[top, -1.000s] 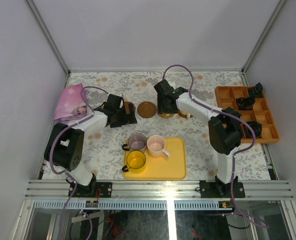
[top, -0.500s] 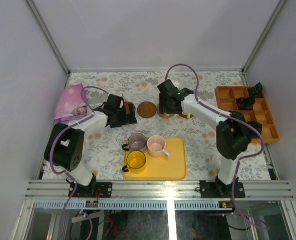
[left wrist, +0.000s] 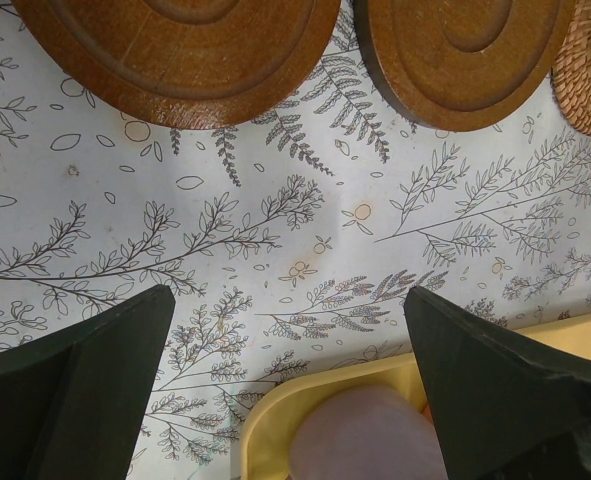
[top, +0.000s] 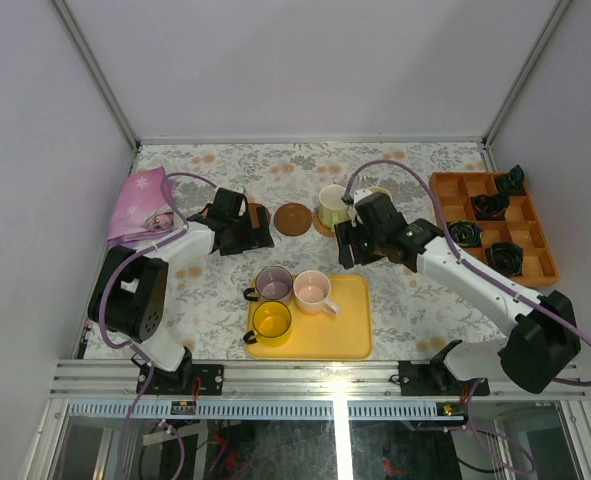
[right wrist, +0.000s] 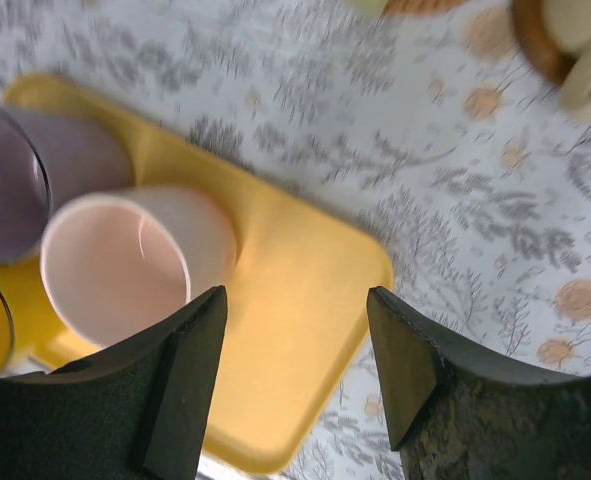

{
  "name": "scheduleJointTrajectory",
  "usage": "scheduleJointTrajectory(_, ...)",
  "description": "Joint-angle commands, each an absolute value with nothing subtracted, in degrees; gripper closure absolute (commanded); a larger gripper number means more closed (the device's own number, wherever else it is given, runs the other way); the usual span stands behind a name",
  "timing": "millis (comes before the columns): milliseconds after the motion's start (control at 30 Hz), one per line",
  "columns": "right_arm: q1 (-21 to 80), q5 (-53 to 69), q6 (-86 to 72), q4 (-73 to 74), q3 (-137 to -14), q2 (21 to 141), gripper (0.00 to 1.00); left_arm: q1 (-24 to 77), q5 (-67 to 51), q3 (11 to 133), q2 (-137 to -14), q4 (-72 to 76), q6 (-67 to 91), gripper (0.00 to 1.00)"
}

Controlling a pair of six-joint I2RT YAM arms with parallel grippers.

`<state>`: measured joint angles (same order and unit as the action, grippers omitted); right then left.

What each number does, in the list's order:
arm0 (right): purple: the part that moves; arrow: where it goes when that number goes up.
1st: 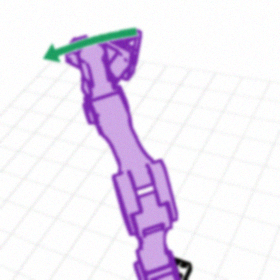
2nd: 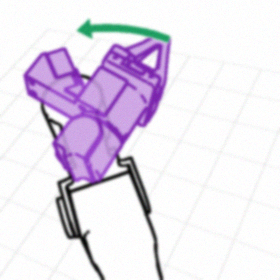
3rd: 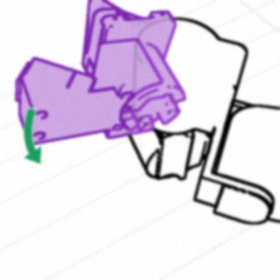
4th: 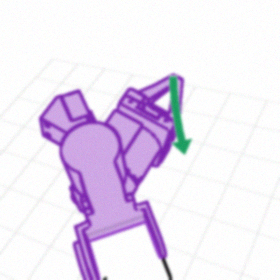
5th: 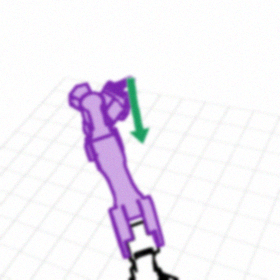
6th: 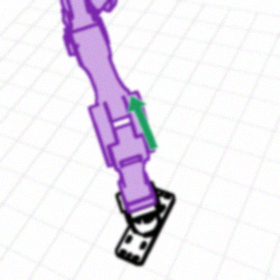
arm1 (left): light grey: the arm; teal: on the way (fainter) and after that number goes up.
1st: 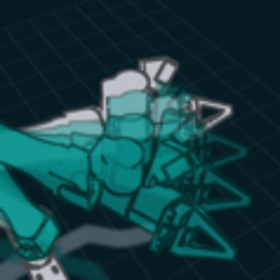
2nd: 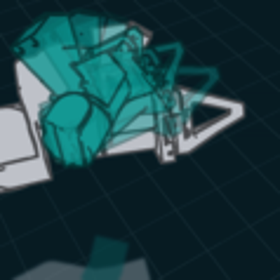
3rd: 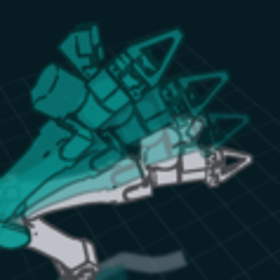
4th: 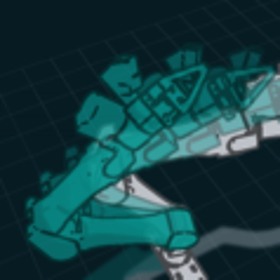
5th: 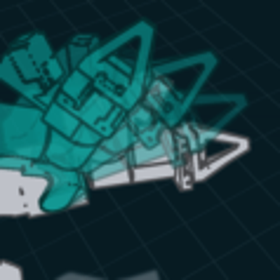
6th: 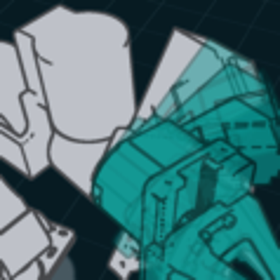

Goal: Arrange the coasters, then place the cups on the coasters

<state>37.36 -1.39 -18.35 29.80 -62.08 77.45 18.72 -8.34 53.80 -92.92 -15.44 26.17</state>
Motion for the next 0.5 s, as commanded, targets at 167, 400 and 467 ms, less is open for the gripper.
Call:
scheduleJointTrajectory(167,42.85,7.97,-15.27,29.01,-55.47,71.15,0.34,18.95,-8.09,54.54,-93.22,-15.38,25.75,0.0)
scheduleJointTrajectory(400,51.23,7.06,-17.27,28.92,-55.49,73.53,0.35,18.98,-7.94,54.25,-92.53,-15.39,25.84,0.0)
scheduleJointTrajectory(467,52.09,6.87,-17.48,29.28,-55.36,74.28,0.36,18.98,-7.93,54.1,-92.23,-15.43,25.84,0.0)
